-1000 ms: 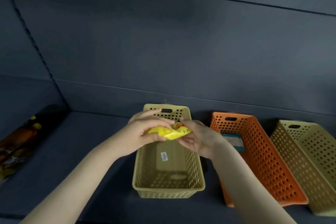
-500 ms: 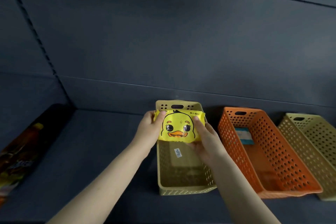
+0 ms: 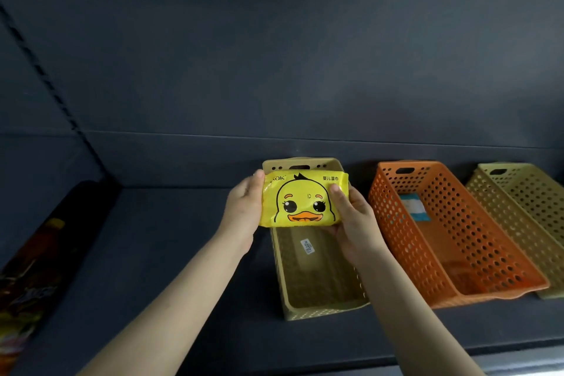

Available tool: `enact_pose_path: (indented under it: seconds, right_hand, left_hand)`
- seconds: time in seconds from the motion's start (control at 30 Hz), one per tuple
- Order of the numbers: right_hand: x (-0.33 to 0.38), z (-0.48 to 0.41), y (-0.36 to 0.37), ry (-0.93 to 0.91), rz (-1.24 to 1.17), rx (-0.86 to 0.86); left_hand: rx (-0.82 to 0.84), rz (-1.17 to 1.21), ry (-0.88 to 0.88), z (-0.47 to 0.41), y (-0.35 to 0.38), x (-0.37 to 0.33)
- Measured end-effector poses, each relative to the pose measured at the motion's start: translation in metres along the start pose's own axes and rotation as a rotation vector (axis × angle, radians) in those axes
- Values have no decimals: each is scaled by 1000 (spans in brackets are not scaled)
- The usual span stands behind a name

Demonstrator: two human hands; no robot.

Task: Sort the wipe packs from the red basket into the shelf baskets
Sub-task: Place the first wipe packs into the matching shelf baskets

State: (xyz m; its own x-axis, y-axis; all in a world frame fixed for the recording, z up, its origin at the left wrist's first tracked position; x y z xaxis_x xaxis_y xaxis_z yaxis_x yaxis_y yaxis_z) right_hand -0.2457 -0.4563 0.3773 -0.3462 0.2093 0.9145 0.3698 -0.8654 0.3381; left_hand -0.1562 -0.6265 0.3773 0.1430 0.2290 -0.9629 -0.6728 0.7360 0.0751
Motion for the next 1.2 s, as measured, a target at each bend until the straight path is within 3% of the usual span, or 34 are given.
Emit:
enact_pose_path:
  seconds: [0.23,0.37,0.5,0.63,0.73,1.0,1.2]
  right_hand:
    - [15,-11,-10,34,49,-20]
    - [23,-22,-27,41,109,-82]
    - [32,-28,-35,-59,255,-206]
    - [43,-26,-34,-167,460,-263]
    - [24,-33,-24,-73,476,-218]
    - [-43,-71,-19,248,545,-323]
    - [-40,-70,-14,218,829,-232]
  left_hand:
    - [-46,-32,13,-7,7,1]
    - [-41,-233,61,-12,5,15]
    - [61,-337,-1,-9,15,34]
    - [120,-246,-17,-7,17,36]
    - [120,-234,-21,-7,17,34]
    - [135,-244,2,-10,11,33]
    - [148,-268,11,-14,7,37]
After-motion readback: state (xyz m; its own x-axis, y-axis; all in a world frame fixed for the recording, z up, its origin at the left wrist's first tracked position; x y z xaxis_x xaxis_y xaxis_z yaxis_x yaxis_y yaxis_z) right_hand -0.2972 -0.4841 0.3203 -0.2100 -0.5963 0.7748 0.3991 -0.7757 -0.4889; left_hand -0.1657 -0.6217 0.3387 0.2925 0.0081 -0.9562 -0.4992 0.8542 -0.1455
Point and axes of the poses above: each hand's wrist, its own z-axis away from the middle knuckle, its own y-axis out of the palm, x = y × z, the point moved 7 cm from there along -z, towards the middle knuckle, and after that the axes turned 1 degree about -y, right-handed, at the moved point
